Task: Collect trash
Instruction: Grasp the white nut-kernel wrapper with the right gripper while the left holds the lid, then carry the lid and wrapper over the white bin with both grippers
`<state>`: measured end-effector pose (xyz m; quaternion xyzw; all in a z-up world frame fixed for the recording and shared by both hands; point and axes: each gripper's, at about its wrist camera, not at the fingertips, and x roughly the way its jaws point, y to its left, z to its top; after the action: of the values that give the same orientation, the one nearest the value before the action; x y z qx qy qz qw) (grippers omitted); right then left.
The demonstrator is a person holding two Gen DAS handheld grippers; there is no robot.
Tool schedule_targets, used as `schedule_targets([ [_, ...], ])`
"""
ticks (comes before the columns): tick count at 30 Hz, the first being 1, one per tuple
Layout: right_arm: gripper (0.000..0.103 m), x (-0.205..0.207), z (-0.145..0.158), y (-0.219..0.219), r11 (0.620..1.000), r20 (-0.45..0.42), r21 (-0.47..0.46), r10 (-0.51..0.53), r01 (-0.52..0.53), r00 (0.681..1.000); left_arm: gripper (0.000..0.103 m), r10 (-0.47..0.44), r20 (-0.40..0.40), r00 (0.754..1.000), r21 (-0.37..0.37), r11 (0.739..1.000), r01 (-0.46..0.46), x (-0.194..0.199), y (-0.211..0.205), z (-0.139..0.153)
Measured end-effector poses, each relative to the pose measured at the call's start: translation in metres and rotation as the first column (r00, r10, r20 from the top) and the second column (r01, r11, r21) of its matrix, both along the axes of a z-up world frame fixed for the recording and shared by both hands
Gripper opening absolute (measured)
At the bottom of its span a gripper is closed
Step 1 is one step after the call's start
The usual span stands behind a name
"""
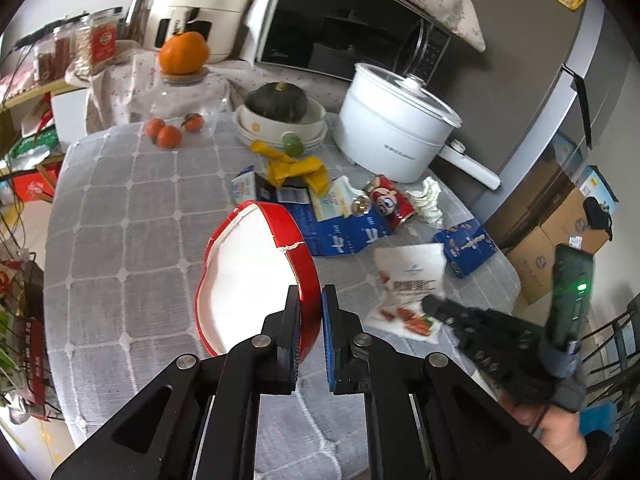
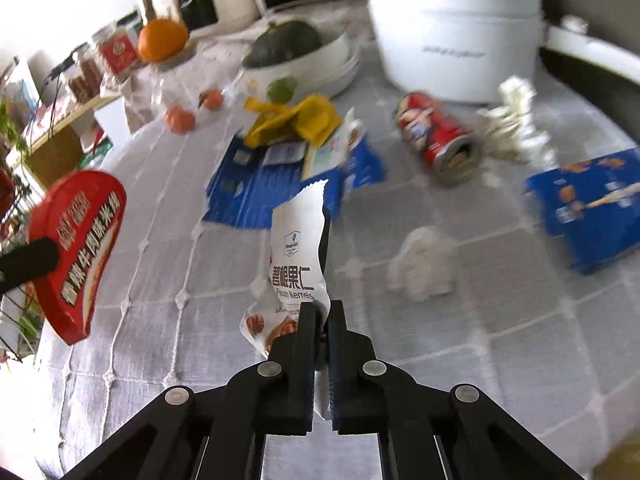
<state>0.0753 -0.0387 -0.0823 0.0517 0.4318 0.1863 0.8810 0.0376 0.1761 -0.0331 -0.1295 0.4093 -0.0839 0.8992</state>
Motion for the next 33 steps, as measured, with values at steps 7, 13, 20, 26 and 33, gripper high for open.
schedule_targets([
  [7,0.004,-0.013,0.029,-0.066,0.997,0.040,-0.018,-0.074,0.075,0.996,0.010,-0.092,0.020,0.996,0.009,0.996,0.092,0.007,-0.052,0.009],
  [13,0.004,-0.028,0.048,-0.128,0.985,0.066,-0.036,-0.166,0.169,0.984,0.010,-0.194,0.033,0.980,0.026,0.981,0.194,0.011,-0.111,0.016],
  [20,0.004,-0.050,0.064,-0.195,0.959,0.091,-0.056,-0.271,0.276,0.958,0.010,-0.299,0.044,0.953,0.038,0.954,0.298,0.012,-0.172,0.021],
  [26,0.004,-0.068,0.068,-0.242,0.933,0.084,-0.070,-0.348,0.354,0.934,0.010,-0.375,0.042,0.926,0.041,0.927,0.374,0.013,-0.221,0.021],
  [33,0.004,-0.089,0.059,-0.293,0.890,0.036,-0.107,-0.442,0.443,0.896,0.010,-0.503,0.040,0.863,0.034,0.864,0.502,0.002,-0.291,0.014],
])
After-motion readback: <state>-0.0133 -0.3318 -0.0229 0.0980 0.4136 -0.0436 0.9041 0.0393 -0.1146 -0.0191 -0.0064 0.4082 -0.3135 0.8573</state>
